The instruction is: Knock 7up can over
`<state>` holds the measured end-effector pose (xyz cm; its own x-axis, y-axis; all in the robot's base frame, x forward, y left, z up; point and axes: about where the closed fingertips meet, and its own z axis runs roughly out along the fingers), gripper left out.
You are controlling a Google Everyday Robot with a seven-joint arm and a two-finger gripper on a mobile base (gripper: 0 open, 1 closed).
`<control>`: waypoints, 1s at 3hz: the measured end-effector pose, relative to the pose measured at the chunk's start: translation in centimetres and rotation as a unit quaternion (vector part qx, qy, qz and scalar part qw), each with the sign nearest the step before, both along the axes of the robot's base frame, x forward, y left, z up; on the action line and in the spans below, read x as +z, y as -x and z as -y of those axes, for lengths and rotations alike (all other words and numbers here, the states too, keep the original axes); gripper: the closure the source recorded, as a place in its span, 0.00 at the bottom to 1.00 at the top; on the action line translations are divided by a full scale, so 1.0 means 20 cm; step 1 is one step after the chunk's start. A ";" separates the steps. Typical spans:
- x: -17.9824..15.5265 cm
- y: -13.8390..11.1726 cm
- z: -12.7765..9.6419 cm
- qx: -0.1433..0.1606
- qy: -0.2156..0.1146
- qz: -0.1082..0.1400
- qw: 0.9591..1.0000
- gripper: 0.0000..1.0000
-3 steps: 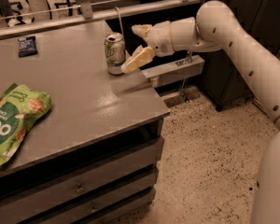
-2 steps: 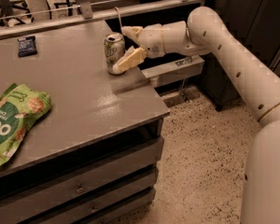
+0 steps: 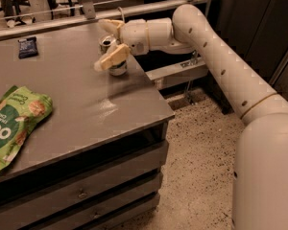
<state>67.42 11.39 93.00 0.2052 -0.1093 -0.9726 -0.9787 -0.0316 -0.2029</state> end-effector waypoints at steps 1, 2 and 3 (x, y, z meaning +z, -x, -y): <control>0.07 0.06 -0.18 0.045 -0.030 -0.001 0.999 0.00; 0.10 0.11 -0.31 0.075 -0.047 -0.011 0.996 0.00; 0.08 0.11 -0.32 0.072 -0.049 -0.020 0.996 0.00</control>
Offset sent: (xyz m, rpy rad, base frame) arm -0.0308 0.0854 0.0237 0.1325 0.0486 0.2100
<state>65.16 17.78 94.62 0.1734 0.0136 -0.9848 -0.9728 -0.1534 -0.1734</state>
